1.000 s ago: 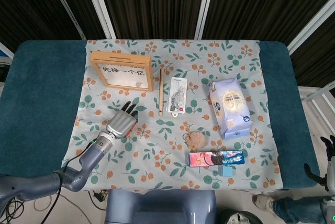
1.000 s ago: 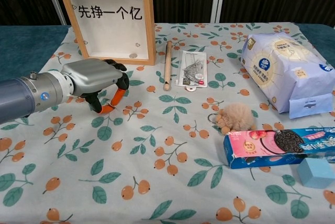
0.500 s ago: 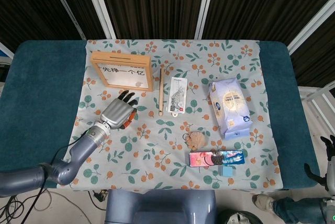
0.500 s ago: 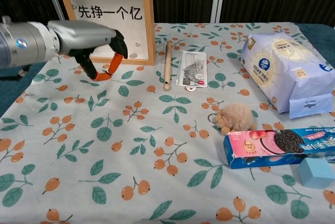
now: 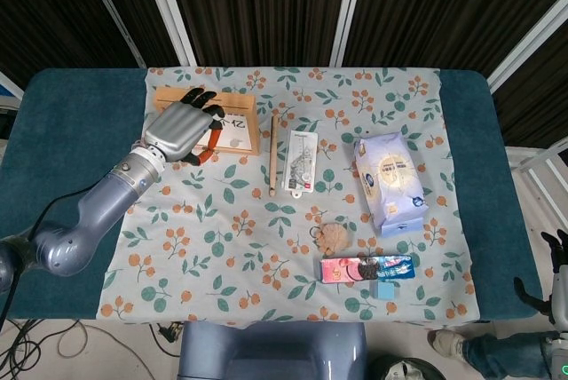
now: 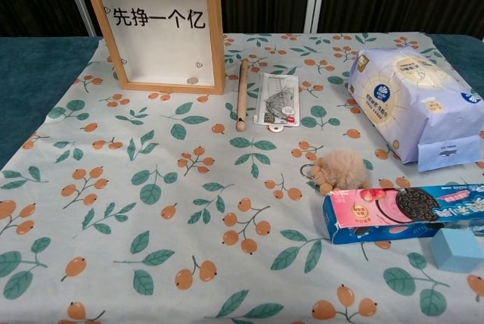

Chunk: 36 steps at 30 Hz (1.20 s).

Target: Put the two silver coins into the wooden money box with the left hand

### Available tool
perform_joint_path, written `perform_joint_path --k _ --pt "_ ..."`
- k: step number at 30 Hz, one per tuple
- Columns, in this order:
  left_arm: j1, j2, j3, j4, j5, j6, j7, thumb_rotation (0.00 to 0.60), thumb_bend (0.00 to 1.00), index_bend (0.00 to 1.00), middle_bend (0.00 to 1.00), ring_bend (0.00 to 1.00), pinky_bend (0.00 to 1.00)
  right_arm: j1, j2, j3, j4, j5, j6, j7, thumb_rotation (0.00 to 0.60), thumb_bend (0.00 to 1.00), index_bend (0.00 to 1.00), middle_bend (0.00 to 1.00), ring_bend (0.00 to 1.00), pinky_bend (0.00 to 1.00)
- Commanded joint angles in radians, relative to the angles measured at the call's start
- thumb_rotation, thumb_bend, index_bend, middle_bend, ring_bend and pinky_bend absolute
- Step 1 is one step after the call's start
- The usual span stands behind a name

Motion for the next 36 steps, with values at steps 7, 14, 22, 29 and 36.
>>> perform_joint_path --k 7,14,22,29,36 --pt "-0.200 0.000 0.085 0.213 -0.254 -0.138 -0.008 0.600 0.59 0.67 0.23 0.00 0.00 -0.001 -0.004 0.002 -0.001 -0.002 0.006 0.002 0.600 0.37 0.16 0.05 0.00 0.00" --pt "-0.370 -0.061 0.262 0.448 -0.464 -0.264 -0.013 0.600 0.60 0.67 0.23 0.00 0.00 0.000 -0.006 0.001 0.001 0.000 0.006 -0.002 0.600 0.37 0.16 0.05 0.00 0.00" --pt "-0.445 -0.129 0.376 0.616 -0.515 -0.383 -0.120 0.600 0.60 0.66 0.22 0.00 0.00 0.001 -0.010 0.001 0.001 0.002 0.007 -0.011 0.600 0.37 0.16 0.05 0.00 0.00" --pt "-0.468 -0.206 0.437 0.727 -0.471 -0.438 -0.221 0.600 0.60 0.64 0.21 0.00 0.00 0.002 -0.015 0.004 0.003 0.003 0.009 -0.008 0.600 0.37 0.16 0.05 0.00 0.00" --pt "-0.483 -0.264 0.475 0.812 -0.408 -0.448 -0.302 0.600 0.60 0.63 0.20 0.00 0.00 0.003 -0.018 0.003 0.005 0.001 0.009 -0.009 0.600 0.37 0.15 0.05 0.00 0.00"
